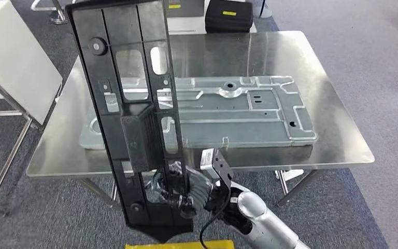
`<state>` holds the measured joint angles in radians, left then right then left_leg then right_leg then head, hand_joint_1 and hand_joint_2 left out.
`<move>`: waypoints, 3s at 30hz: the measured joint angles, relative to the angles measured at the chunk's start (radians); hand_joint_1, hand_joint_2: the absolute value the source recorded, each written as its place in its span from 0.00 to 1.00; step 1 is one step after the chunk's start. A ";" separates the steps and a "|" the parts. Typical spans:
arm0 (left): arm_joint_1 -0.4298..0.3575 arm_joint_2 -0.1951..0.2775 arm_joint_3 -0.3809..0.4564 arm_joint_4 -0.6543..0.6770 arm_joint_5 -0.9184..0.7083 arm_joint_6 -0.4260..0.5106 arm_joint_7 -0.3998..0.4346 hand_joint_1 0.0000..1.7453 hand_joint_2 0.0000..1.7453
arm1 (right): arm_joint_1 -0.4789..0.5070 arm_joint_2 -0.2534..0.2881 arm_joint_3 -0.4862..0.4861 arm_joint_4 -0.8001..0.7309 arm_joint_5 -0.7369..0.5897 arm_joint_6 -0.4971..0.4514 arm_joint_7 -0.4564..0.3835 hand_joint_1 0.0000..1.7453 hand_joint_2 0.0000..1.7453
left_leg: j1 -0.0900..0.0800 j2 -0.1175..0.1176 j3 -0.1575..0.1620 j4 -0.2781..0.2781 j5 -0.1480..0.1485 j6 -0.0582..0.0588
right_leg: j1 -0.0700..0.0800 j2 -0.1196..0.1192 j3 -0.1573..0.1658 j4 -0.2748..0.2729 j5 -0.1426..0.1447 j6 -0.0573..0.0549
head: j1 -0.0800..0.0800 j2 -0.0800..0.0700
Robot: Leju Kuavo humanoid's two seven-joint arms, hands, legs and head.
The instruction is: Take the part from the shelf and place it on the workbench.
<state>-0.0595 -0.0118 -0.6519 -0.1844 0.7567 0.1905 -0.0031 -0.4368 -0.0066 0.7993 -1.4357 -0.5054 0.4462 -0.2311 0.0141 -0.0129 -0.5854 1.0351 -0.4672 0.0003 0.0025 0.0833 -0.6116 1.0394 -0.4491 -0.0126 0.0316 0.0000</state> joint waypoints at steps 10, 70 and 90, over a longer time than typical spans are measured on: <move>0.005 -0.006 0.000 0.000 -0.002 -0.006 0.000 0.00 1.00 | -0.097 0.018 -0.062 0.048 0.073 -0.116 0.030 1.00 1.00 | 0.008 0.023 0.007 -0.013 0.009 0.028 | -0.016 -0.076 -0.114 0.243 -0.091 0.037 | 0.003 0.000; -0.031 0.000 -0.072 -0.008 -0.102 -0.071 0.067 0.00 1.00 | -0.561 0.207 0.153 0.959 1.835 -0.946 0.299 1.00 1.00 | 0.008 0.017 -0.021 -0.022 0.042 0.023 | -0.007 -0.076 -0.114 0.237 -0.122 0.033 | 0.003 0.000; -0.016 0.000 -0.052 -0.012 -0.081 -0.088 0.035 0.00 1.00 | -0.566 0.231 0.057 1.027 1.604 -0.769 0.218 1.00 1.00 | 0.008 0.016 -0.098 0.158 -0.041 -0.018 | -0.003 -0.077 -0.006 -0.012 0.015 -0.020 | 0.002 0.000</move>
<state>-0.0751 -0.0119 -0.7037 -0.1965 0.6760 0.1022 0.0324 -1.0032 0.2247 0.8563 -0.4090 1.0985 -0.3224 -0.0133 0.0218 0.0034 -0.6830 1.1927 -0.5081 -0.0178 -0.0007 0.0059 -0.6181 1.0271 -0.4340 -0.0325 0.0331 0.0000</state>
